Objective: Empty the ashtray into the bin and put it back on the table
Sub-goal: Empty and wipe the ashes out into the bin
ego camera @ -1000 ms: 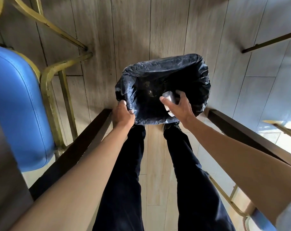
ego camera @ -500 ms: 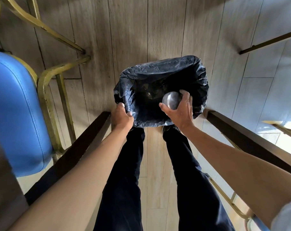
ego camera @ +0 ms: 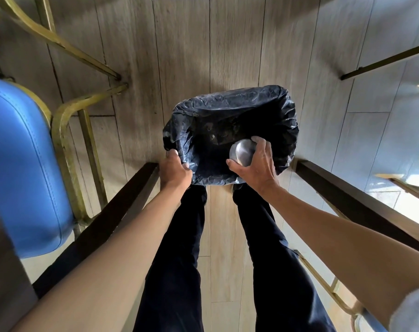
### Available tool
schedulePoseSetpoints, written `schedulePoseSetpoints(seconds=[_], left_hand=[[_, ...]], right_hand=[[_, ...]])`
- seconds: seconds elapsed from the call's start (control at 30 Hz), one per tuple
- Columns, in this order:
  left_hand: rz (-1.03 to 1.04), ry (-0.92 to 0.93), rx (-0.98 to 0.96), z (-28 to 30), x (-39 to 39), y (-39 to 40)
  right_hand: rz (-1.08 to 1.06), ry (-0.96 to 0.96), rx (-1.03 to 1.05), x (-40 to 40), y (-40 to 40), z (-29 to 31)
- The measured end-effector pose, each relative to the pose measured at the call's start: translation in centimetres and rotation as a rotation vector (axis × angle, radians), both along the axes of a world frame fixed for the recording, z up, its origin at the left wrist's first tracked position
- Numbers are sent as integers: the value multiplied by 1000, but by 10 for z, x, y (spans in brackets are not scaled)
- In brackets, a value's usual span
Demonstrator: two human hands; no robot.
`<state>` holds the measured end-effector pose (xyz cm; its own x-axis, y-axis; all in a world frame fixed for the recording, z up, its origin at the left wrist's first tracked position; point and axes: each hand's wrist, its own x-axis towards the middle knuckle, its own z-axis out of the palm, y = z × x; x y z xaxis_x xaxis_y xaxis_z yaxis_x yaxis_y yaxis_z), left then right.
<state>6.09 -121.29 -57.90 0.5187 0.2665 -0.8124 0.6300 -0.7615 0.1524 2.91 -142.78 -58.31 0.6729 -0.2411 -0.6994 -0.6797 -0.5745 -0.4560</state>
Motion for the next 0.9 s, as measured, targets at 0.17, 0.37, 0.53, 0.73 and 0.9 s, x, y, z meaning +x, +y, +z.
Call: schedulePoseSetpoints(seconds=[0.17, 0.37, 0.53, 0.73, 0.9], left_hand=[[0, -14, 5, -3, -1, 0], [-6, -12, 26, -7, -3, 0], [-22, -19, 30, -10, -4, 0], [-10, -16, 16, -9, -5, 0], [-20, -14, 18, -7, -5, 0]], right_hand=[[-411, 227, 173, 30, -7, 6], [-1224, 347, 852, 56, -34, 10], [-1040, 321, 864, 62, -40, 4], [282, 224, 70, 54, -19, 3], [695, 426, -248, 36, -2, 3]])
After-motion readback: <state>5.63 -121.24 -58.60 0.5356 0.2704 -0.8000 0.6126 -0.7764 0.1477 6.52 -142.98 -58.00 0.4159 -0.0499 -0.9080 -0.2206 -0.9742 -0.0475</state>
